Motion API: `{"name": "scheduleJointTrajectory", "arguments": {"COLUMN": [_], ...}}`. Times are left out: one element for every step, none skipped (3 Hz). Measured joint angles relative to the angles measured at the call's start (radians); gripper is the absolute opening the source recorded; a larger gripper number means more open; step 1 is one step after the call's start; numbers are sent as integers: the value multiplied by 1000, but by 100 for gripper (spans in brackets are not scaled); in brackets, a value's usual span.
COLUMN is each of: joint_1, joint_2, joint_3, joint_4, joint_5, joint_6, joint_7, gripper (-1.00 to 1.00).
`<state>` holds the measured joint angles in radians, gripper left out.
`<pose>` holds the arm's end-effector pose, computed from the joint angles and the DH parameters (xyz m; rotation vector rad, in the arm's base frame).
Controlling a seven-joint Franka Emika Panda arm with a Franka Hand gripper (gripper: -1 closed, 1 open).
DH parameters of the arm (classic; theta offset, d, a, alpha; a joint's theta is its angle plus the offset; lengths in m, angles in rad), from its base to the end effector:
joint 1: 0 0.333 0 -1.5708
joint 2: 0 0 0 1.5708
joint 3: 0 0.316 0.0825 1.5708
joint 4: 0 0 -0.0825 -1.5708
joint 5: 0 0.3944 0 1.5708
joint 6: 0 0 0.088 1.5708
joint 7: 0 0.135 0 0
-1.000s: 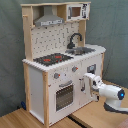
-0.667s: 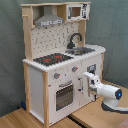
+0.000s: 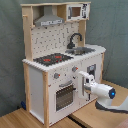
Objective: Play with the kitchen
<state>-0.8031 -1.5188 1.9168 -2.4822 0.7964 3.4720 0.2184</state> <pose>0.3496 0.3869 0.2437 1.8396 0.8565 1.7940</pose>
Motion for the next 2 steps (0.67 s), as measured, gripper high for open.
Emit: {"name": "scheduleJointTrajectory", "arguments": {"joint_1": [-79,-116], "joint_2": [-2,-3], "joint_3": [0,-2], "joint_4": [62,112], "joint_5": [0,0], "joint_6": [2,8], "joint_7": [-14,-55], "gripper": [100,100]}}
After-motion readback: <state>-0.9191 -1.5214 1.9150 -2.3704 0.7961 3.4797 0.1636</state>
